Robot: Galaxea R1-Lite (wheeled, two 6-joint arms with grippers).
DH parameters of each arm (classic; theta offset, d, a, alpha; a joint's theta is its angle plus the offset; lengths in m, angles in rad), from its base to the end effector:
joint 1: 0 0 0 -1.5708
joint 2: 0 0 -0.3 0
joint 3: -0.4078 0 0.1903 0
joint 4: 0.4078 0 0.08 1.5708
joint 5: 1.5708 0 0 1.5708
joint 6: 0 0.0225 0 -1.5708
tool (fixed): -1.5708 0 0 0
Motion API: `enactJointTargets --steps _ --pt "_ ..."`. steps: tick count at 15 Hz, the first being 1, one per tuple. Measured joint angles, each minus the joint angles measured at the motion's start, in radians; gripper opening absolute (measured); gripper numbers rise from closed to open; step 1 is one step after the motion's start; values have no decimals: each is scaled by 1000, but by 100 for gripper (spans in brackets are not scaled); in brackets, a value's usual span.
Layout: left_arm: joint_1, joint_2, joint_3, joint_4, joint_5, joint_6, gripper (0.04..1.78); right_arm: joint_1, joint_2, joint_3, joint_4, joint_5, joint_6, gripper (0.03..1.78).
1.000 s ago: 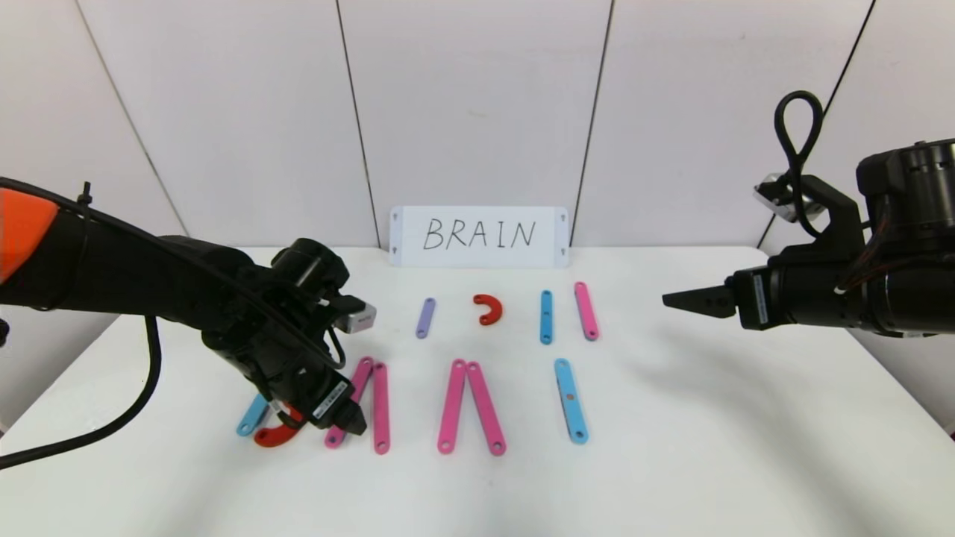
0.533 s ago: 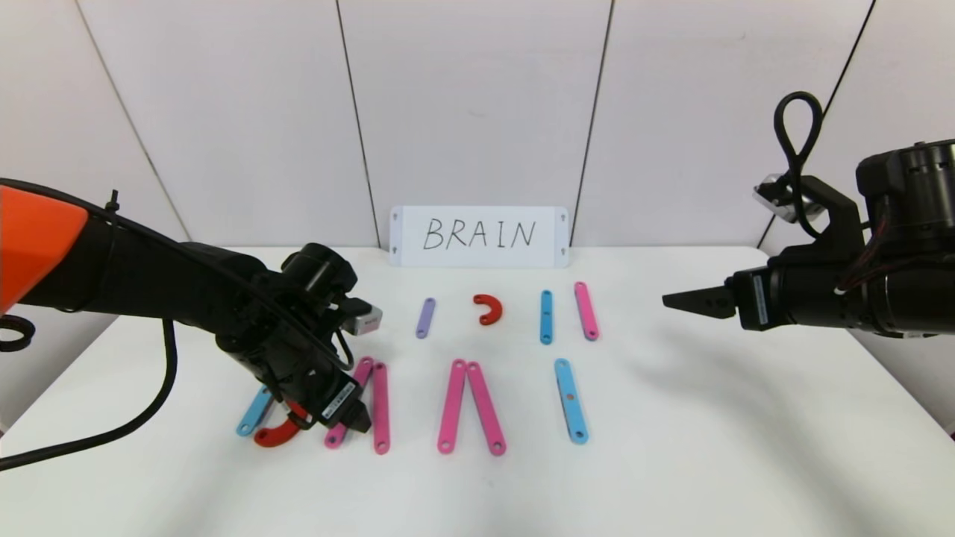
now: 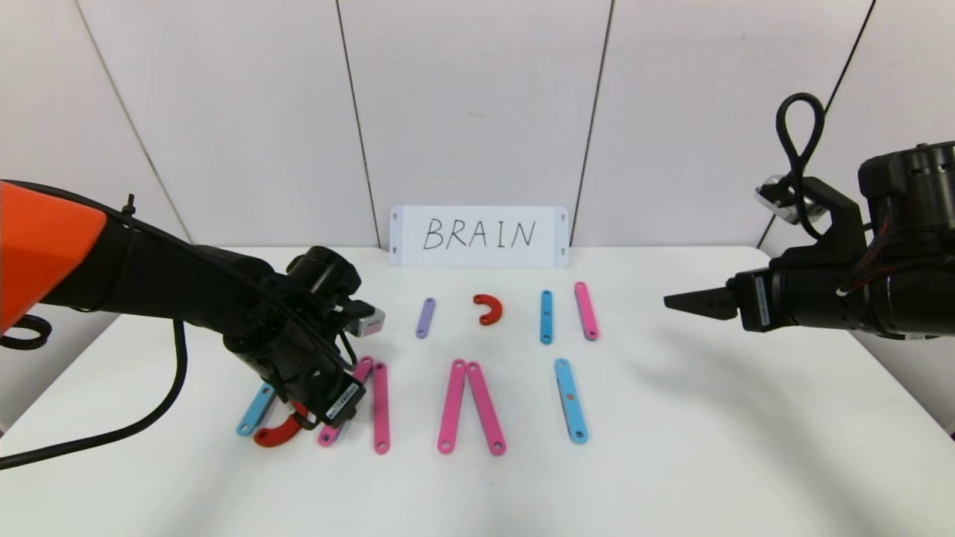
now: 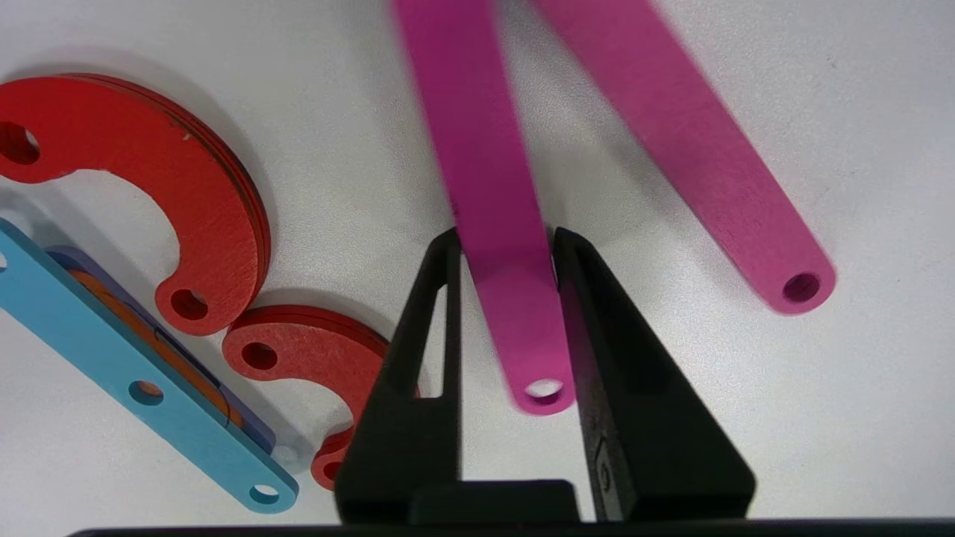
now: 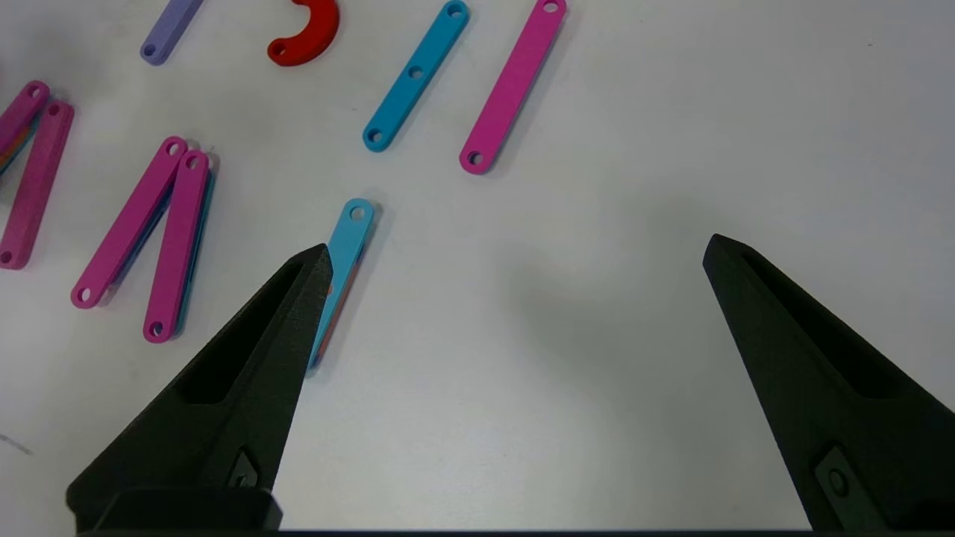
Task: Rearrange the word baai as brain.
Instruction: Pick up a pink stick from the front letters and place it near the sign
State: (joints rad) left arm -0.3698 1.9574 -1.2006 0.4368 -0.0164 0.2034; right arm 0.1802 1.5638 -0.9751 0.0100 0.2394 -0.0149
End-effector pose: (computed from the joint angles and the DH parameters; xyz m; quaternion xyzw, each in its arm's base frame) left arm 0.3073 -0.1195 0.1175 0.1807 0.5343 -0.2141 0.7975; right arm 0.2639 0.0535 0.2084 0.0018 0.2933 0.2012 0.9346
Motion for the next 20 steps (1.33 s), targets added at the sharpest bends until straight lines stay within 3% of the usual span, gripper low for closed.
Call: enactJointTargets --steps 2,9,14,20 --pt "0 0 0 0 -1 0 30 0 -2 2 0 0 0 174" --pt "-8 -1 -24 0 -8 -55 30 3 -1 6 -1 0 -2 174" --pt "0 -13 -109 -88 -3 -266 30 3 -2 6 -1 0 -1 174" --pt "115 32 -293 -85 24 -403 30 4 -5 8 0 0 -1 174"
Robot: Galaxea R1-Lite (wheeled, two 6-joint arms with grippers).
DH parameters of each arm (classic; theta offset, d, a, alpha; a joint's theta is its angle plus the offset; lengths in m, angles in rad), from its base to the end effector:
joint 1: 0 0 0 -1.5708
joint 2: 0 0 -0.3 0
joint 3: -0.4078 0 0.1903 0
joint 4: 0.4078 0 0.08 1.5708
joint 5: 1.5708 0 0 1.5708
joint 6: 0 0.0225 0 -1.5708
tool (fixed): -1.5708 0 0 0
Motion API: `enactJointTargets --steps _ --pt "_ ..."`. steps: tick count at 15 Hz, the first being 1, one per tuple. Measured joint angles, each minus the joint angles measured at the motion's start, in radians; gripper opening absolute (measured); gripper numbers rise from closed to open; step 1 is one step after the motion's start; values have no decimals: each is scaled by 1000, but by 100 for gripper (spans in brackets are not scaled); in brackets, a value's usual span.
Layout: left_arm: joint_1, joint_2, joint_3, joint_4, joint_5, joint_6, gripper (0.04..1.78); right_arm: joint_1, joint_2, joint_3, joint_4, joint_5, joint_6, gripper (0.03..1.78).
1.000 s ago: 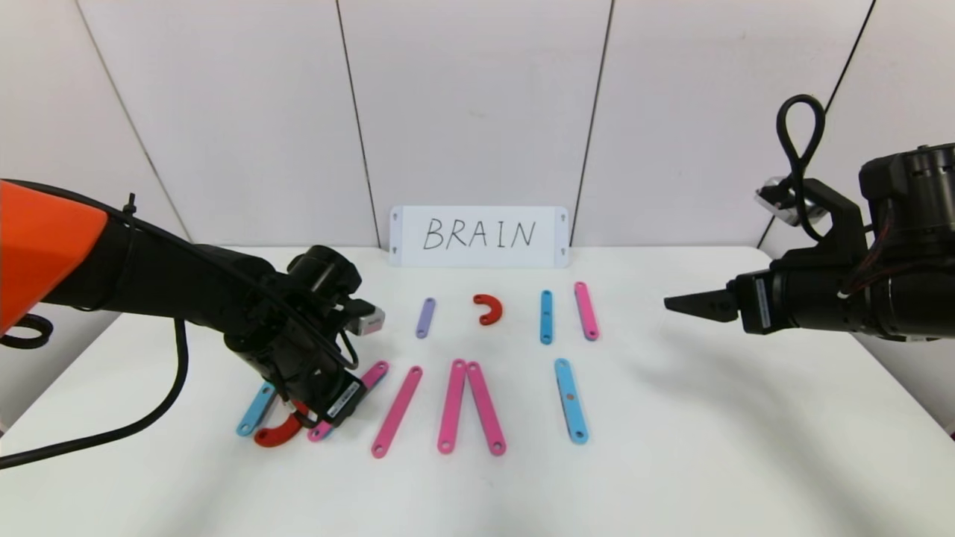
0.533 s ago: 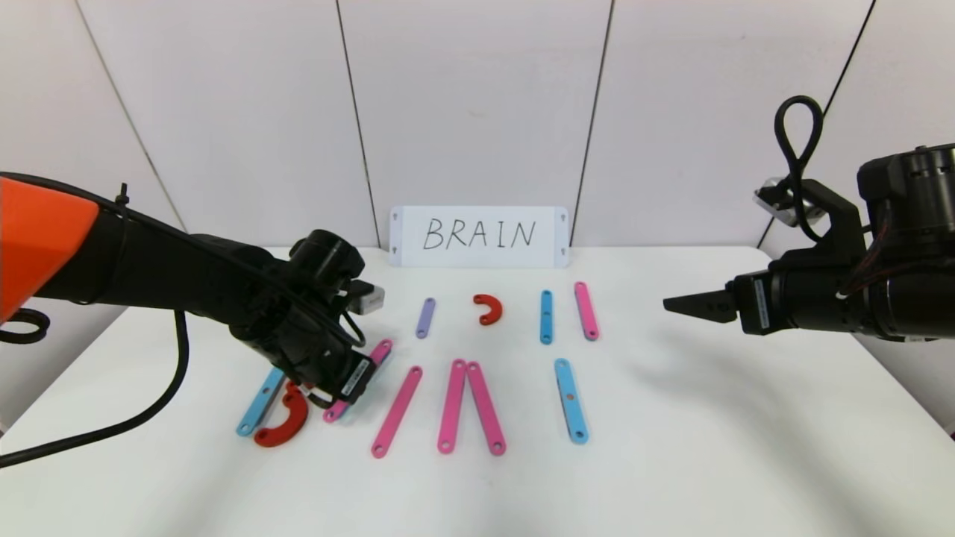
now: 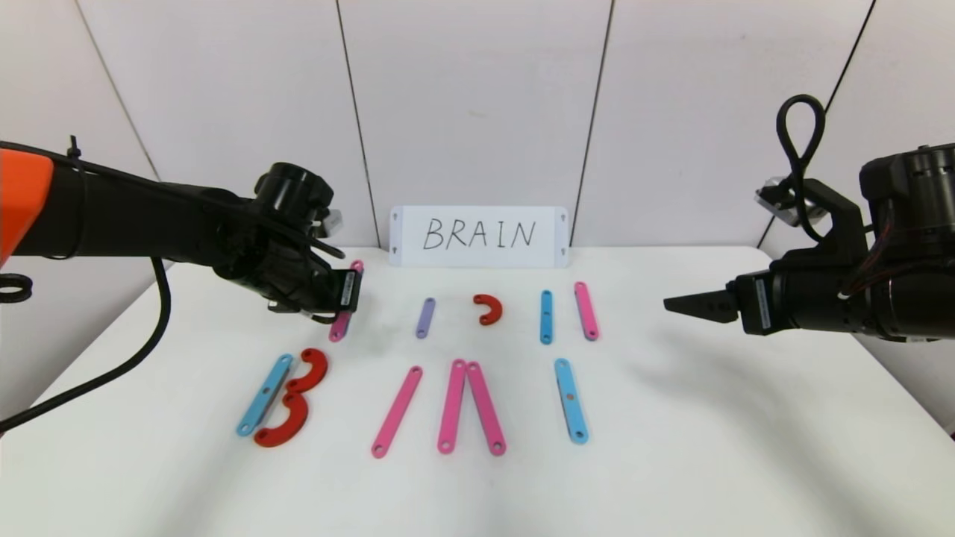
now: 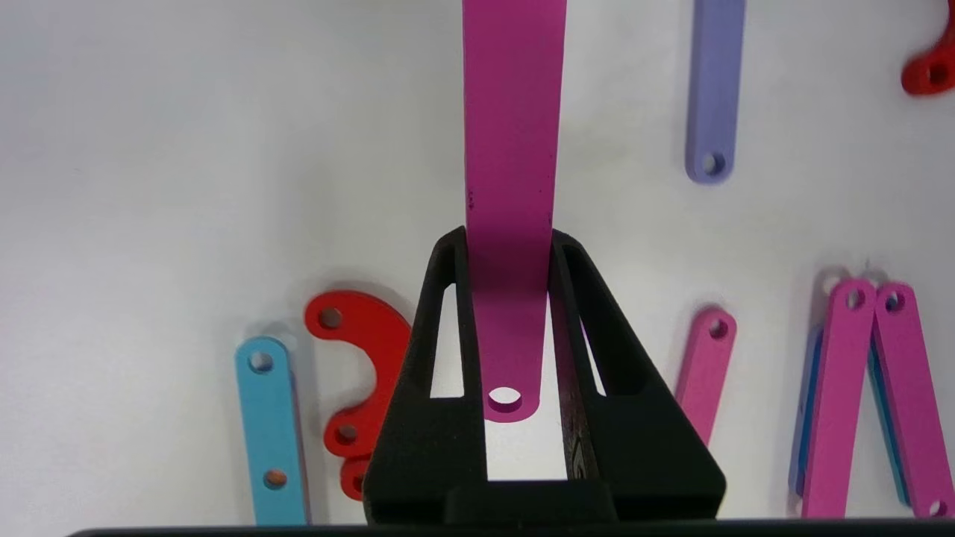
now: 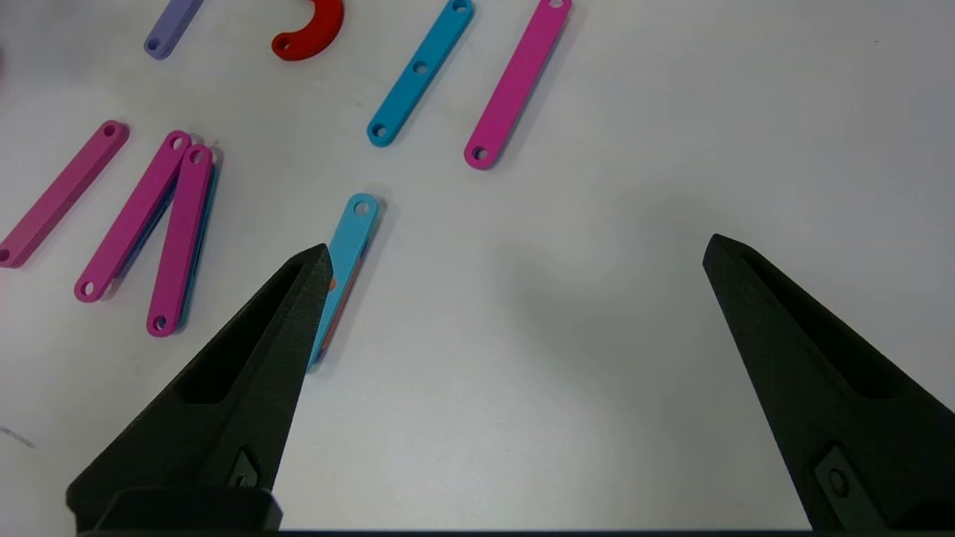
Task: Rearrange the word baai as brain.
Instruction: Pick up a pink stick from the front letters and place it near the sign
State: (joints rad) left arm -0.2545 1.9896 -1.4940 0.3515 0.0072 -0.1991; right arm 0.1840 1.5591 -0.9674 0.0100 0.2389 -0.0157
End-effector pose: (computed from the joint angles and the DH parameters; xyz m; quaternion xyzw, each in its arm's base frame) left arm 0.3673 -0.0954 0.1806 -0.0366 0.4166 -0.0714 0.9055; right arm 0.2621 0.0542 0.2075 0.0008 0.2946 0.2028 0.9338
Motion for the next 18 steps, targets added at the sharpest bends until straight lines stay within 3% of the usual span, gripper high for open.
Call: enactJointTargets --steps 9,15,18 --pt "127 225 -239 62 21 -14 30 5 6 5 -1 0 -2 174" --pt "140 276 -269 51 22 -36 31 6 6 7 0 0 -2 174" --pt "140 282 -270 50 21 -36 45 6 6 8 0 -1 -2 174"
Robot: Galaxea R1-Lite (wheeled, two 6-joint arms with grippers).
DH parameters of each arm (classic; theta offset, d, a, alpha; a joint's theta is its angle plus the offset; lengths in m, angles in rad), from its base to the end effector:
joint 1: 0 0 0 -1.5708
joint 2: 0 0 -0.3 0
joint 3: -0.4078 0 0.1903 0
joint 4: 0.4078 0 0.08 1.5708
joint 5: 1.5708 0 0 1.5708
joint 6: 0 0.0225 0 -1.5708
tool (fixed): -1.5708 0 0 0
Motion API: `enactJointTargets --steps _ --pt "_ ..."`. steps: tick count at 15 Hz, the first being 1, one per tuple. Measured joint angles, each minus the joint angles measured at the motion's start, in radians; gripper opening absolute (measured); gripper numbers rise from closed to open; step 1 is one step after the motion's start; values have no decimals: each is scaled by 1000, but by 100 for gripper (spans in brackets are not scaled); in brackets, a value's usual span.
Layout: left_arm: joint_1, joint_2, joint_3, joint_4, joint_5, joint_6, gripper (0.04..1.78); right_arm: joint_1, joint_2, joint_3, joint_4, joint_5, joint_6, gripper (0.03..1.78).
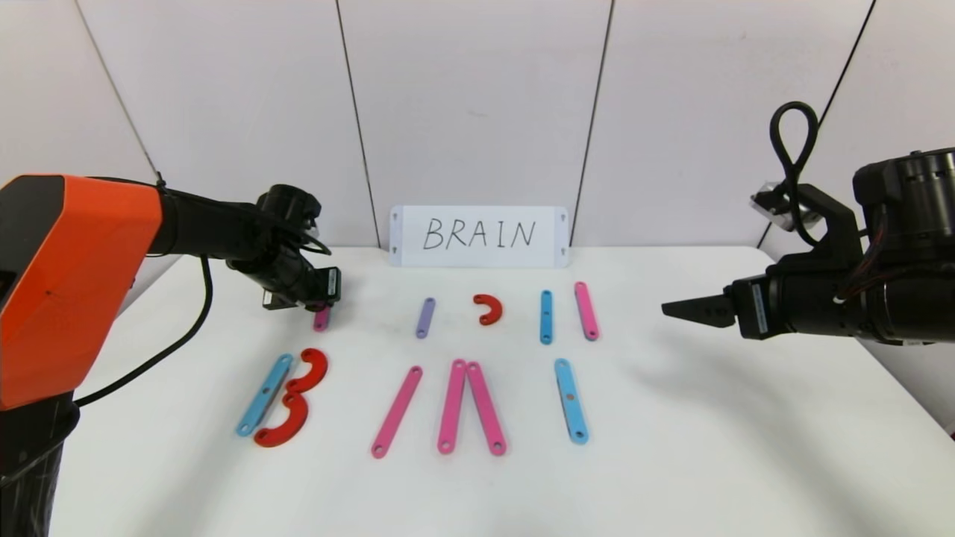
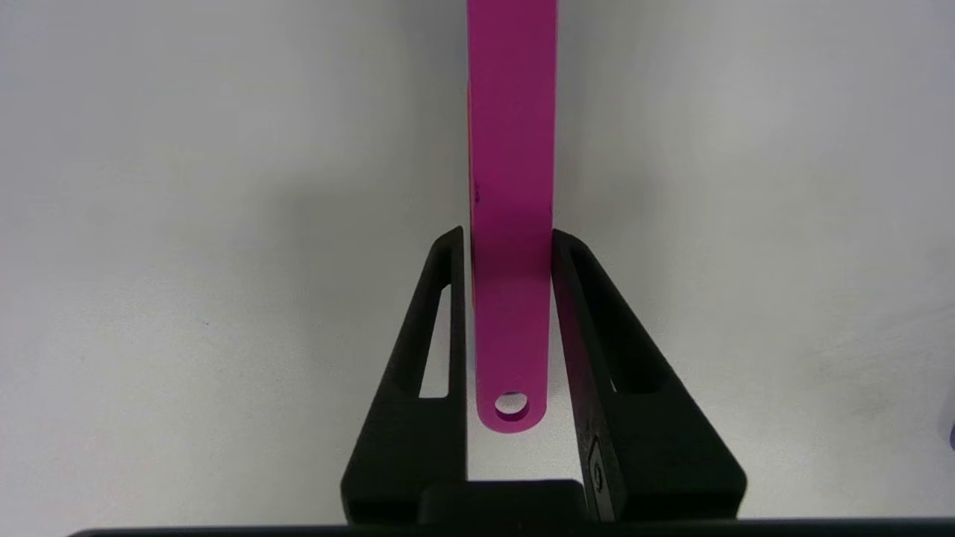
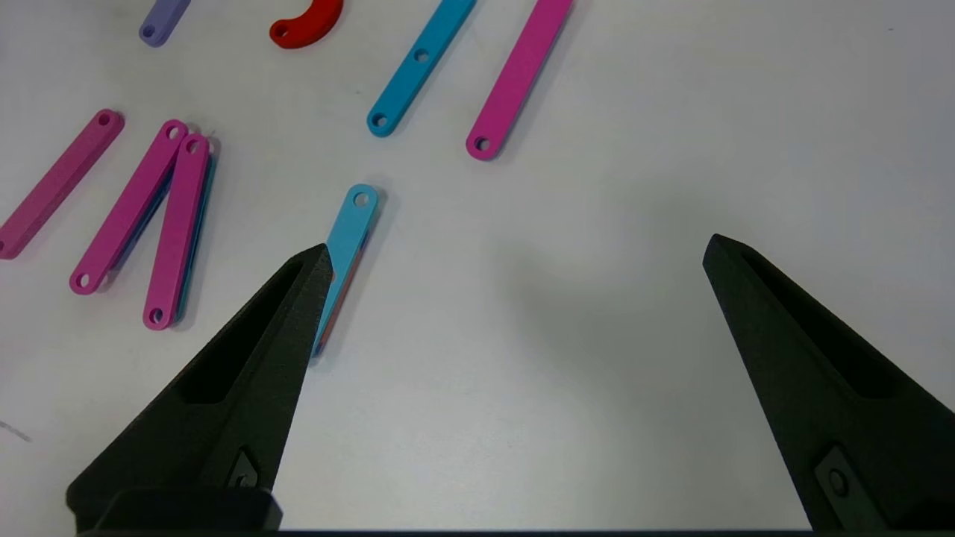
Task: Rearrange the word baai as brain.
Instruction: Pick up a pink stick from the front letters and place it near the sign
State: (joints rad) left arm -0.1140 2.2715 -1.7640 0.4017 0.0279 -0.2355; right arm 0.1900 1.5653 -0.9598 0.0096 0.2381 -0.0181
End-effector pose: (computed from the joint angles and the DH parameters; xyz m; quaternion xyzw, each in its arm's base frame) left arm 0.4429 -0.0501 0.1295 -0.0745 0.4395 0.0131 0.8950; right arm 0.2623 0.0559 0.2038 -0.0011 0.3008 0.2052 0.9314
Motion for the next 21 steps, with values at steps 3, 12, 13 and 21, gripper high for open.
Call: enactJointTargets --steps 3,12,13,21 --pt "1 3 0 0 0 0 85 0 0 1 0 0 1 174" --pt "-31 -129 76 18 -3 2 175 0 0 3 0 -1 2 174" --pt "-48 -163 115 18 -4 19 175 -1 0 3 0 -1 2 174" --pt "-280 -343 423 12 0 251 175 -4 0 3 0 -2 3 174"
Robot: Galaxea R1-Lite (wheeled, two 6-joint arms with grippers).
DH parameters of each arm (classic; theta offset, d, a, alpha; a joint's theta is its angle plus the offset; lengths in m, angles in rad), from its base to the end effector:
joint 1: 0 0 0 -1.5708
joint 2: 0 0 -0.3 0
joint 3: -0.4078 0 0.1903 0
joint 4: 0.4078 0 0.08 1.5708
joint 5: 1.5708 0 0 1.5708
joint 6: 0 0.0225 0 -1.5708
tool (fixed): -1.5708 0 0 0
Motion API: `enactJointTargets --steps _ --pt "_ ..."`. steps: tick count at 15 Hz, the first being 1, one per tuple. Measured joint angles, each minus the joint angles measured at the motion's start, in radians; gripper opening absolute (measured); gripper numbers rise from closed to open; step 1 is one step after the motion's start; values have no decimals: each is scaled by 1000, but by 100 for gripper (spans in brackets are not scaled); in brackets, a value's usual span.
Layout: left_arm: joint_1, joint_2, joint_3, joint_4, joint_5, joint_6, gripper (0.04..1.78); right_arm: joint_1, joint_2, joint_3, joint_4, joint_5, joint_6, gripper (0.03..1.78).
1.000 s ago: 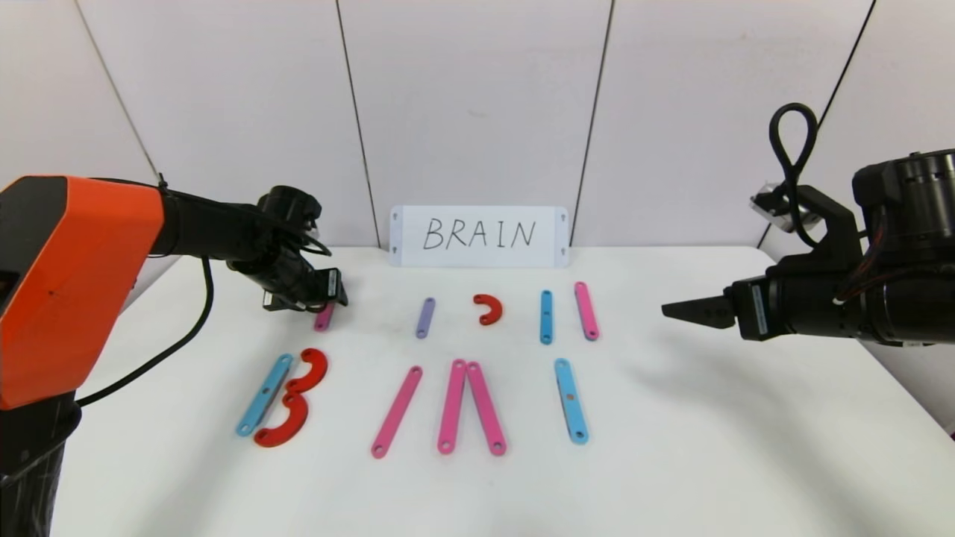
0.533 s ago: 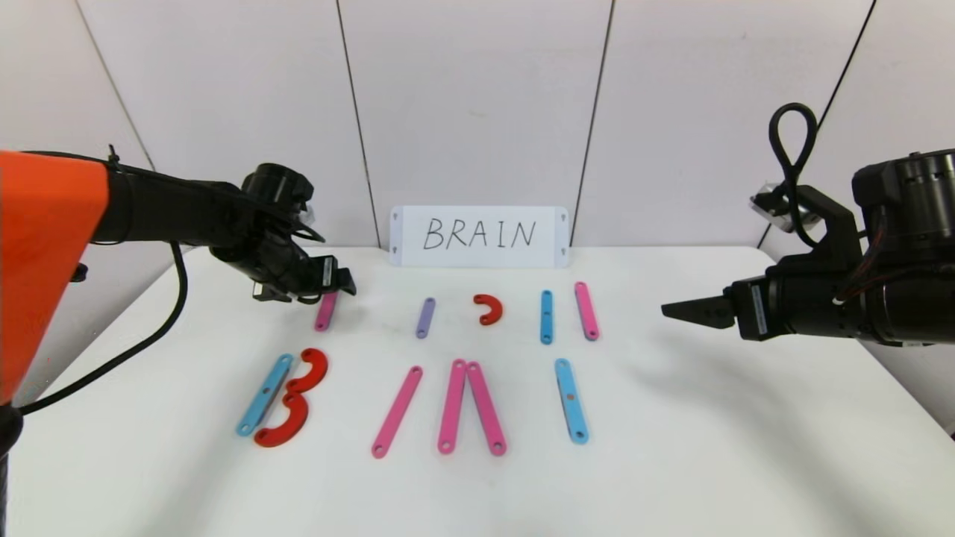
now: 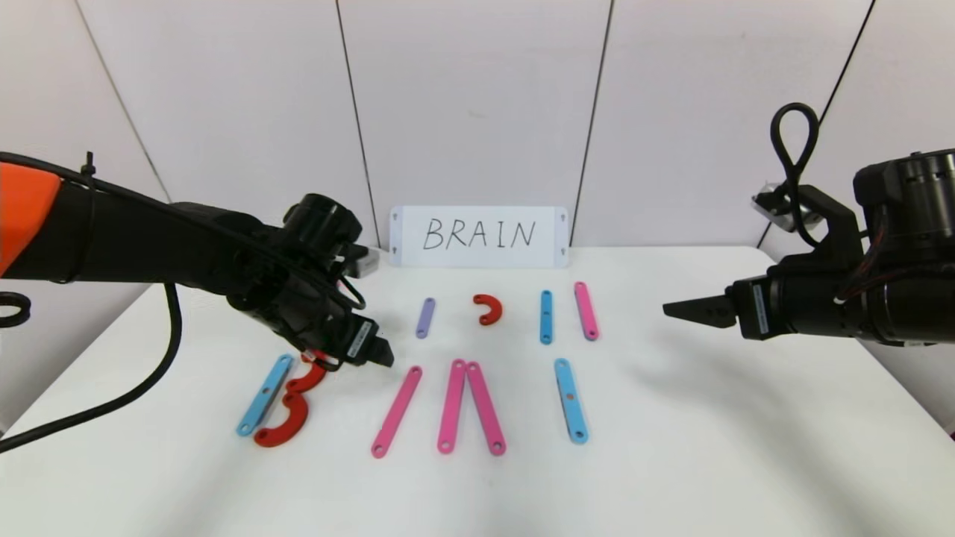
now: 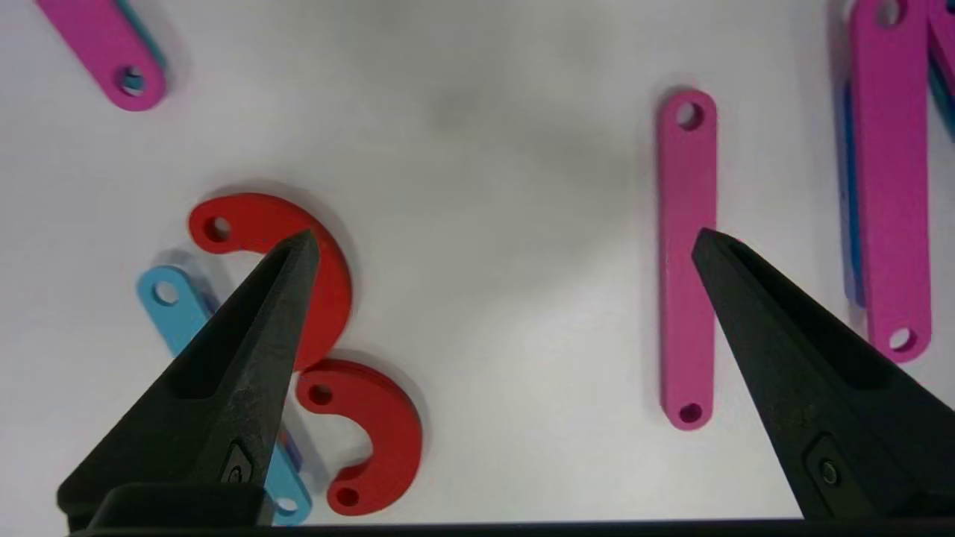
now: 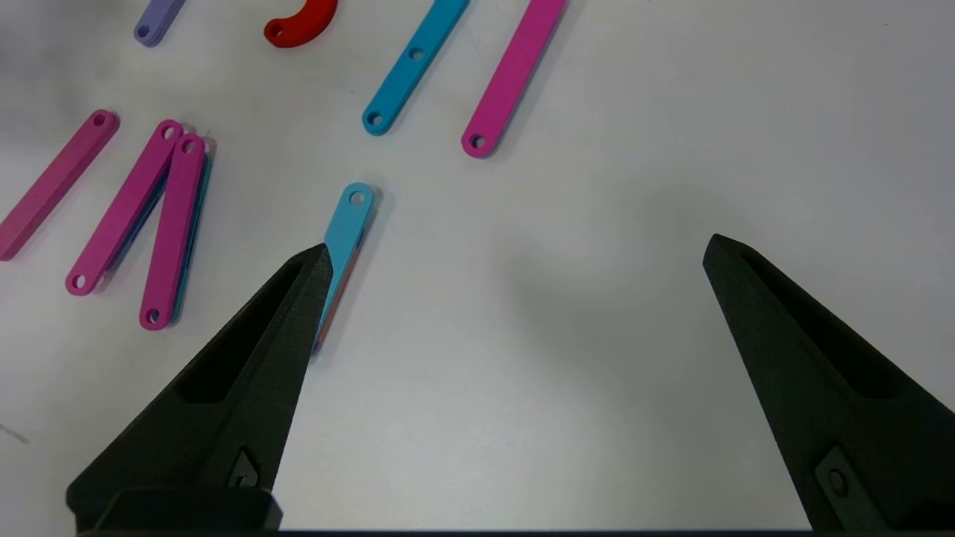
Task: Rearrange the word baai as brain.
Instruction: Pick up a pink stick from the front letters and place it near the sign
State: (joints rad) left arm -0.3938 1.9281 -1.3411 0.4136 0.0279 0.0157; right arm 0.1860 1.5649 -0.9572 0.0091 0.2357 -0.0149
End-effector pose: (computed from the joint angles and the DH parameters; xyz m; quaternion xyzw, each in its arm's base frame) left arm 0.3211 -0.1328 0.1609 0.1072 0.4678 -0.1633 0.8620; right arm 0.2623 0.0547 0.2033 0.0006 0.3019 0.2017 0.9317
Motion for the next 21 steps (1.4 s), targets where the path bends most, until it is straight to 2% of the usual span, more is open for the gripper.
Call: enactJointTargets --steps 5,9,15,18,21 --pt "-87 -8 69 -12 2 -5 175 -4 0 0 0 0 0 174" --pt "-105 1 116 -74 3 -3 175 -5 0 0 0 0 0 174" --pt "-106 36 125 -87 1 -5 173 -1 0 1 0 0 0 174" --pt "-107 47 121 -87 1 -5 152 -1 0 1 0 0 0 174" --pt "-107 53 119 -88 0 -5 108 0 0 3 0 0 -1 174"
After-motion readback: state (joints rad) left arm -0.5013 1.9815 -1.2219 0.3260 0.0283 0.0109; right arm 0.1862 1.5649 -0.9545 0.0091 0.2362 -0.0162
